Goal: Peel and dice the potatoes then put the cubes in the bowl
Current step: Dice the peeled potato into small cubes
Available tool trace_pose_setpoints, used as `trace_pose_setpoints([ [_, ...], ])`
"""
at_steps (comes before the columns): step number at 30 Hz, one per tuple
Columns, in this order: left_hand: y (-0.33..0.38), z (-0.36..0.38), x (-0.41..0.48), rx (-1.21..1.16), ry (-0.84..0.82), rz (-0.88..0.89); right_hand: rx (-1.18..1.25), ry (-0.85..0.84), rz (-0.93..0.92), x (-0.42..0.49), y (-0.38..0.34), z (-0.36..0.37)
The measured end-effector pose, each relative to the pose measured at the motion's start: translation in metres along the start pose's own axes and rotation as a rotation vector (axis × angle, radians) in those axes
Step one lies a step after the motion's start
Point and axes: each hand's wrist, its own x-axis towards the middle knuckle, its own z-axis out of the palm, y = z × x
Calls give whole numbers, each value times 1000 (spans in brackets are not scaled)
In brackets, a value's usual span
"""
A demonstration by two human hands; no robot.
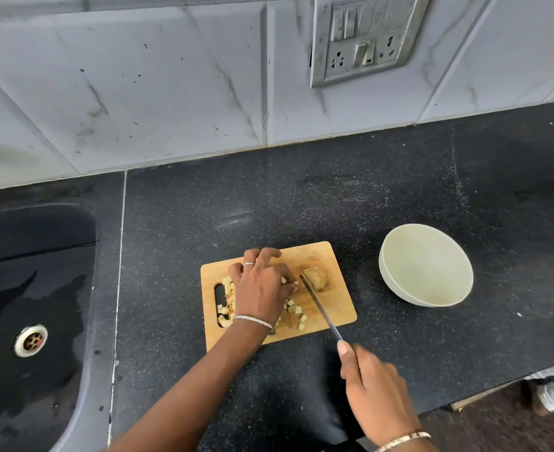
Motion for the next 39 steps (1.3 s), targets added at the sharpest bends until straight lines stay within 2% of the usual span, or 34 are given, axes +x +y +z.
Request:
trace_pose_setpoints([
  [13, 6, -12, -3, 56, -91, -32, -3, -29, -20, 5, -8, 4],
  [29, 7, -10, -5, 19, -62, -109, -45, -16, -55, 8, -8, 27],
  [39, 10, -8, 0, 36, -87, -86, -347, -14, 31, -19, 1, 3],
])
